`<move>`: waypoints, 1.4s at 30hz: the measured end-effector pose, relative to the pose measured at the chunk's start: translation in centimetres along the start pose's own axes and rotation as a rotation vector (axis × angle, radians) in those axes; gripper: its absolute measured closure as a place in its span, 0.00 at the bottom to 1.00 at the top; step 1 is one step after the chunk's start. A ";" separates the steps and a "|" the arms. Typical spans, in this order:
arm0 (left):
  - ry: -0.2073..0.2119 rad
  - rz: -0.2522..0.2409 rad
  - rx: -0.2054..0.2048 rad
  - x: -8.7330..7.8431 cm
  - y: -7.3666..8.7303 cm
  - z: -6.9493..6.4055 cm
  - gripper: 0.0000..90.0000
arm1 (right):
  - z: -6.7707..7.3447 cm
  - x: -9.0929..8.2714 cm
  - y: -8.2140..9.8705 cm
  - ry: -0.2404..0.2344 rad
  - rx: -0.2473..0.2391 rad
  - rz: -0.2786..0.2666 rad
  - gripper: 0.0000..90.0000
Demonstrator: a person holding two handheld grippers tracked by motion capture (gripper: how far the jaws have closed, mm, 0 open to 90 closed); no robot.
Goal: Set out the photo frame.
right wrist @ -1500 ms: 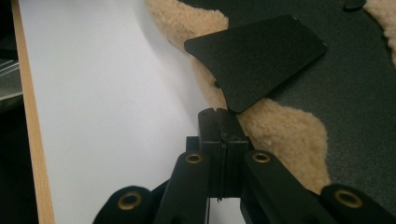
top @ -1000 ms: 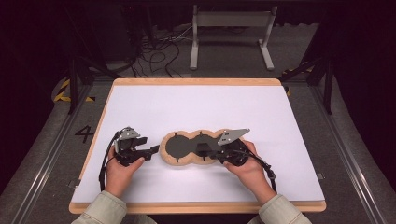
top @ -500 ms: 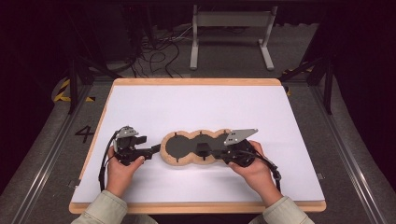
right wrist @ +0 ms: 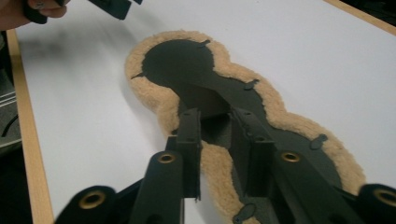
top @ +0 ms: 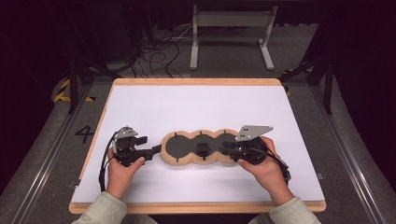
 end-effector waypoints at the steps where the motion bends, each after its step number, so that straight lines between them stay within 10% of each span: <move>1: 0.000 0.000 0.000 0.0 0.0 0.0 0.27 | -0.2 -0.1 0.0 0.007 0.006 -0.001 0.77; 14: -0.005 0.062 0.020 0.4 0.6 -0.4 0.29 | -3.2 -0.4 1.5 0.051 0.109 0.022 0.57; 42: 0.057 0.239 -0.057 3.1 2.0 -0.2 0.20 | -5.9 1.8 6.8 -0.010 0.249 0.316 0.16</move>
Point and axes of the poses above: each handheld gripper's, and its own axes: x roughly forward along the jaws, y roughly out of its underside, z roughly to its left, the point moved 6 cm from there along x, roughly forward along the jaws, and after that the axes turned 9 degrees about y, right-handed, at the moved point
